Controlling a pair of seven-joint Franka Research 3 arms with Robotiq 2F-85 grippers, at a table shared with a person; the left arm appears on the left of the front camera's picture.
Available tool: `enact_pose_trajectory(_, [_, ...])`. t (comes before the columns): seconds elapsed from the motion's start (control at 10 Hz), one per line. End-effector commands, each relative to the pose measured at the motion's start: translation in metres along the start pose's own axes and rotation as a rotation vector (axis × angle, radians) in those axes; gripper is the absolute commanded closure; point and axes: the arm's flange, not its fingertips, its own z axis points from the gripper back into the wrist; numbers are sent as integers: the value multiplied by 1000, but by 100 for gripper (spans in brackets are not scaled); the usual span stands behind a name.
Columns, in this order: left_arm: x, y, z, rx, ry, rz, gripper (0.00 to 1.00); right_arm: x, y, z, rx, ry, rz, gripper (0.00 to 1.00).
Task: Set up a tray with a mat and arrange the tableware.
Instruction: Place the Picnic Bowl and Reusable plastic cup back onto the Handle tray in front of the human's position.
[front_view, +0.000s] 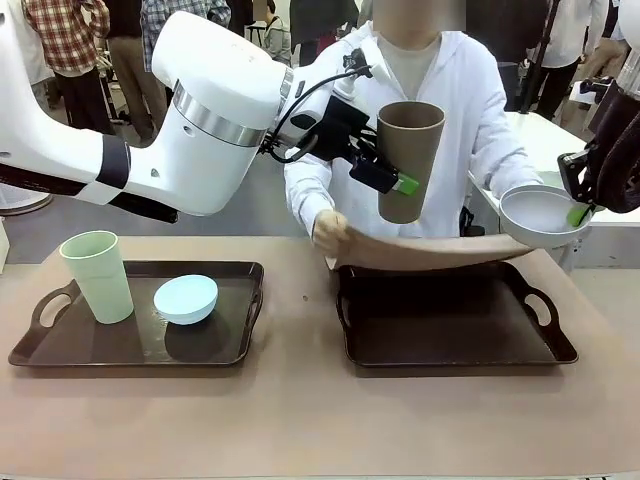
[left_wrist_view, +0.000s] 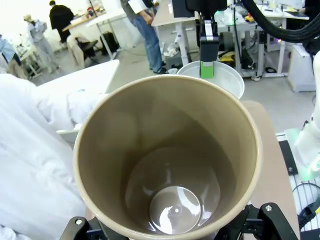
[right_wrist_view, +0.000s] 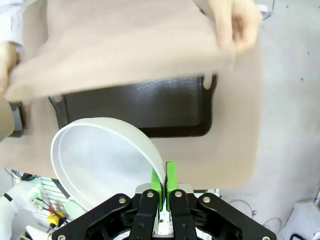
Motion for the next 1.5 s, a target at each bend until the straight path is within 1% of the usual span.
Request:
enact_pose_trajectory(0.0, [1,1,2,-11,-6,-8,100,1,-1,-1,-7,1,1,100])
enact_pose_trajectory(1.4, [1,1,2,-11,-6,-8,100,1,-1,-1,-7,1,1,100])
